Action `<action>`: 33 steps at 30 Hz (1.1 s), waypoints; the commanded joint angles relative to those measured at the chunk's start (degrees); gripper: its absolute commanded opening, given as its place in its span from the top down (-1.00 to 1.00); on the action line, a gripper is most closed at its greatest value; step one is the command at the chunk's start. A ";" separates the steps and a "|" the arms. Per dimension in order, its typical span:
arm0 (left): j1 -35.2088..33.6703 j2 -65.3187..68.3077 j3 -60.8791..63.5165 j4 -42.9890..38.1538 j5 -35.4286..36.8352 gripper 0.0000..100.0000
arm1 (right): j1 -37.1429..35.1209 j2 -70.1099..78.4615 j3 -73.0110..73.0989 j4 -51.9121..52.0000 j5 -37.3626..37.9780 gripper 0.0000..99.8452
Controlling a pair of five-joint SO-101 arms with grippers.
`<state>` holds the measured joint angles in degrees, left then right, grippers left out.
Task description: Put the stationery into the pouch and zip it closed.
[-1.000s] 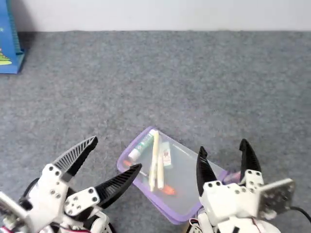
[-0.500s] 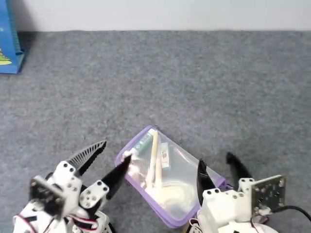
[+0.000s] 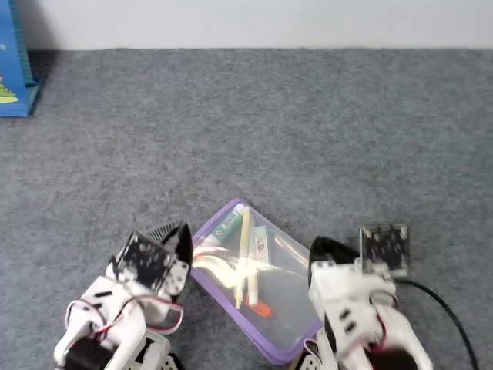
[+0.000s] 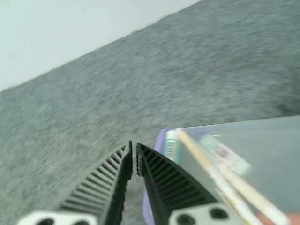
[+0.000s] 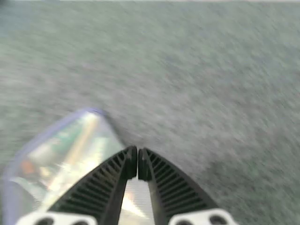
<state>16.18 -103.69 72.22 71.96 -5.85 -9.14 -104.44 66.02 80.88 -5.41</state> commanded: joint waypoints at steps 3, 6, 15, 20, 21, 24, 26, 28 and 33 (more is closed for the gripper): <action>-10.73 -0.53 9.54 -12.40 -0.62 0.97 | 4.62 0.66 3.25 -8.04 2.11 0.98; -12.92 -0.53 14.55 -16.44 -0.62 0.97 | 5.05 0.57 7.03 -10.59 2.20 0.98; -13.45 -0.53 22.29 -18.64 -0.70 0.97 | 16.75 0.48 25.76 -29.05 2.46 0.98; -13.45 -0.53 24.31 -18.46 -0.70 0.97 | 20.35 0.57 30.42 -32.66 2.55 0.98; -13.45 -0.53 24.31 -18.46 -0.70 0.97 | 20.44 0.57 30.42 -32.04 2.46 0.98; -13.45 -0.53 24.31 -18.37 -0.70 0.97 | 20.35 0.57 30.42 -31.08 2.46 0.98; -13.45 -0.35 24.31 -18.29 -0.70 0.97 | 20.35 0.57 30.42 -31.08 2.46 0.98; -13.45 -0.35 24.31 -18.29 -0.70 0.97 | 20.35 0.75 30.42 -31.08 2.46 0.98; -15.03 -0.35 24.31 -14.51 -0.53 0.97 | 20.35 1.01 30.42 -30.90 2.46 0.98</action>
<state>2.37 -103.60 97.10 55.52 -6.11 10.73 -103.30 95.38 49.76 -3.65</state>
